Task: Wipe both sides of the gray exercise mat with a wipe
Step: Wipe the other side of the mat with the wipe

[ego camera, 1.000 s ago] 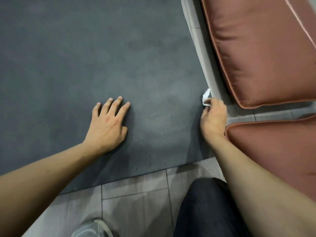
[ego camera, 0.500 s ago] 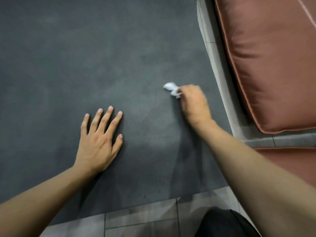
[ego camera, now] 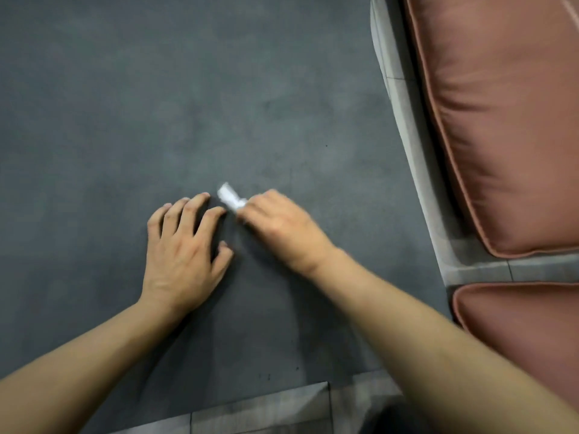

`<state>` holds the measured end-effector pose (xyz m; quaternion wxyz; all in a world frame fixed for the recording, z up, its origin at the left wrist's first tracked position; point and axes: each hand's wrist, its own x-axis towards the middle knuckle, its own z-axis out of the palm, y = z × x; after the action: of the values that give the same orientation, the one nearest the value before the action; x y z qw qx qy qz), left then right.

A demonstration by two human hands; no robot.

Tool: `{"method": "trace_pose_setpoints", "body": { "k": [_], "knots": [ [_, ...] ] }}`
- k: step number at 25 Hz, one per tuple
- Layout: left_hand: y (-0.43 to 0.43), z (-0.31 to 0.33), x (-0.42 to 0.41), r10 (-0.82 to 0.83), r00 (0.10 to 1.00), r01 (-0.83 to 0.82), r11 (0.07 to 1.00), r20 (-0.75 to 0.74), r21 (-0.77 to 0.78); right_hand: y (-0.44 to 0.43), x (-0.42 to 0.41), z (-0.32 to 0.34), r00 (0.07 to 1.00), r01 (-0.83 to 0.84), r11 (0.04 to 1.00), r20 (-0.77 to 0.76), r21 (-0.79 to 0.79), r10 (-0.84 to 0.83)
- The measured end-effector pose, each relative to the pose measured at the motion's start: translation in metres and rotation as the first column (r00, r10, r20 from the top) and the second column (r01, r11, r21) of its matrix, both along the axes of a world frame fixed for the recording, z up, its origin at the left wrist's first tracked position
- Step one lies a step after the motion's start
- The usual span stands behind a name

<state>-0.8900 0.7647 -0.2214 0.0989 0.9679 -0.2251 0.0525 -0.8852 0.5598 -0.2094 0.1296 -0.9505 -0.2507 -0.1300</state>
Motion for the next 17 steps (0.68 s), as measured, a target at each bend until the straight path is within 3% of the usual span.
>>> {"method": "trace_pose_setpoints", "body": {
  "k": [2,3,5,8,9,10,13,15,16,17],
  "knots": [
    [0.004,-0.004,0.0,-0.033,0.999,0.033,0.999,-0.012,-0.011,-0.064,0.03,-0.001,0.964,0.258,0.966,0.072,-0.006,-0.257],
    [0.006,-0.005,-0.001,-0.038,0.999,0.038,0.999,-0.018,-0.011,-0.1,0.042,0.002,0.891,0.451,0.893,0.067,0.002,-0.45],
    [0.005,-0.004,-0.002,-0.033,0.999,0.032,0.999,-0.014,-0.012,-0.16,0.048,0.007,0.665,0.746,0.666,-0.02,-0.009,-0.746],
    [-0.004,0.005,0.007,0.008,1.0,-0.008,1.0,-0.005,-0.009,-0.171,0.058,0.006,0.367,0.93,0.364,-0.127,0.044,-0.922],
    [-0.009,0.007,0.015,0.019,1.0,-0.02,1.0,-0.011,-0.021,-0.157,0.062,0.006,0.372,0.928,0.365,-0.143,0.076,-0.917],
    [-0.016,0.008,0.025,0.023,1.0,-0.023,0.999,-0.013,-0.035,-0.136,0.065,0.004,0.473,0.88,0.462,-0.136,0.106,-0.87],
    [-0.034,0.006,0.058,-0.052,0.999,0.052,0.998,-0.009,-0.044,-0.071,0.051,-0.003,0.889,0.456,0.881,-0.027,0.125,-0.456],
    [-0.047,0.005,0.084,-0.121,0.992,0.122,0.992,-0.023,0.015,-0.08,0.055,0.003,0.986,0.167,0.985,0.001,0.043,-0.168],
    [-0.053,0.004,0.097,-0.138,0.989,0.141,0.989,-0.043,0.055,-0.098,0.064,0.006,0.992,0.124,0.992,0.024,-0.029,-0.123],
    [-0.058,0.004,0.109,-0.144,0.987,0.149,0.985,-0.068,0.087,-0.118,0.075,0.007,0.98,0.199,0.976,0.038,-0.084,-0.197]
  ]
}}
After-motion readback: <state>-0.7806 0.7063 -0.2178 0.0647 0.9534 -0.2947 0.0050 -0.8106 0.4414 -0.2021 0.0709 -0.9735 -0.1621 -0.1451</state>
